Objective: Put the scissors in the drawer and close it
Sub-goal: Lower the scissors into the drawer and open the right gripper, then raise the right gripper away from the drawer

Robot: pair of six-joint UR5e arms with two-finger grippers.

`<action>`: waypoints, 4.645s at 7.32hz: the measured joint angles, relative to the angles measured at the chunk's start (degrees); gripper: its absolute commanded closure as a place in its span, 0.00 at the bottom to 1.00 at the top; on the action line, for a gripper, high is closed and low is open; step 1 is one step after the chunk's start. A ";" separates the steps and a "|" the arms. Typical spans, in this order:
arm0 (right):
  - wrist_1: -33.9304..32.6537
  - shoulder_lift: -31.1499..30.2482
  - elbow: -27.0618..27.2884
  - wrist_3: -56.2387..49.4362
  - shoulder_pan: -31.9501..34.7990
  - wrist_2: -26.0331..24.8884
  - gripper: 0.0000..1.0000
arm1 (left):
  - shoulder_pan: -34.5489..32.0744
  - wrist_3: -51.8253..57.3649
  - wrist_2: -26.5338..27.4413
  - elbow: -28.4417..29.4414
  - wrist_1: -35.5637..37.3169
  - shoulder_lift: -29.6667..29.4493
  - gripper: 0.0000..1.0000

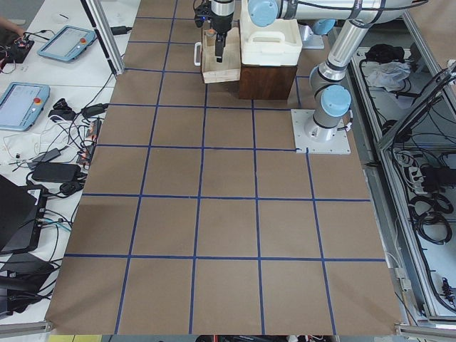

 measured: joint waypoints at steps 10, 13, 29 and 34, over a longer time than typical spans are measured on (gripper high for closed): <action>-2.43 5.83 -0.41 2.26 4.87 -0.58 1.00 | 0.02 0.08 0.08 0.00 -0.02 -0.12 0.00; -1.88 5.86 -0.40 2.32 4.87 -0.54 1.00 | 0.01 -0.01 0.13 0.00 -0.03 -0.19 0.00; 3.09 -9.88 -3.05 18.90 -13.06 -4.72 0.00 | 0.69 -0.71 0.46 -0.11 -0.57 -1.02 0.00; 12.38 -13.12 -3.06 53.77 -14.98 -3.85 0.00 | 0.78 -1.46 1.19 1.77 3.57 -5.07 0.00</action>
